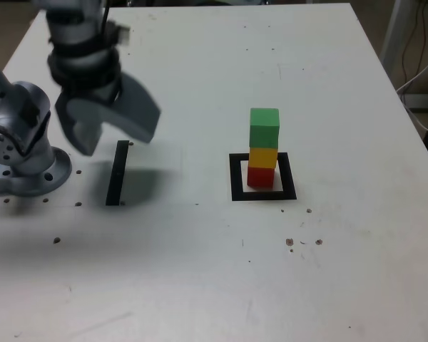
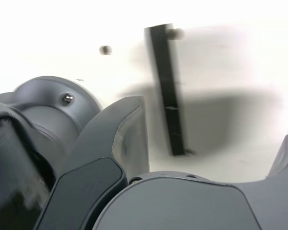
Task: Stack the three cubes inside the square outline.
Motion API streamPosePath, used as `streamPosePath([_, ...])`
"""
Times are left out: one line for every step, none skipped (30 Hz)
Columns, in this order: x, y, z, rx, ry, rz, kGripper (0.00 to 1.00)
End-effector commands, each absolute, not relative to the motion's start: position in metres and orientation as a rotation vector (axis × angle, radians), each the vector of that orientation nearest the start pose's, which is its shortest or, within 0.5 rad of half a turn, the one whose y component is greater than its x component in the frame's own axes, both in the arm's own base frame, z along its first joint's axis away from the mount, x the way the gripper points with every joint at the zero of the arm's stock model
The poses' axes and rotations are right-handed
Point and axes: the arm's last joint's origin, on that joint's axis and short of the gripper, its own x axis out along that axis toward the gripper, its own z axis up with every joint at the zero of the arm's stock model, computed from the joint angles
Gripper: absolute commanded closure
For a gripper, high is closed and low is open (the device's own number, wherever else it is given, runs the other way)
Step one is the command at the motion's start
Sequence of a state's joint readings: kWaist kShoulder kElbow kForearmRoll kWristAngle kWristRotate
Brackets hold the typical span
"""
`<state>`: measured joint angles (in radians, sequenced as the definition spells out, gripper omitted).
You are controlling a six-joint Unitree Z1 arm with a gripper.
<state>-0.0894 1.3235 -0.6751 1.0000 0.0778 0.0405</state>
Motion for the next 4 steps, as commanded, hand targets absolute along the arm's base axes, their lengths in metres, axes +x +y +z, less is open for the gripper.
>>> streamPosePath([0.1121,-0.0059,0.2337,0.166,1.640,-0.038,0.01])
streamPosePath([0.1119,-0.0058,0.2318,0.169,1.641,-0.036,0.01])
streamPosePath([0.1116,-0.0055,0.2297,0.173,1.644,-0.032,0.01])
streamPosePath([0.1109,-0.0051,0.2273,0.179,1.649,-0.023,0.01])
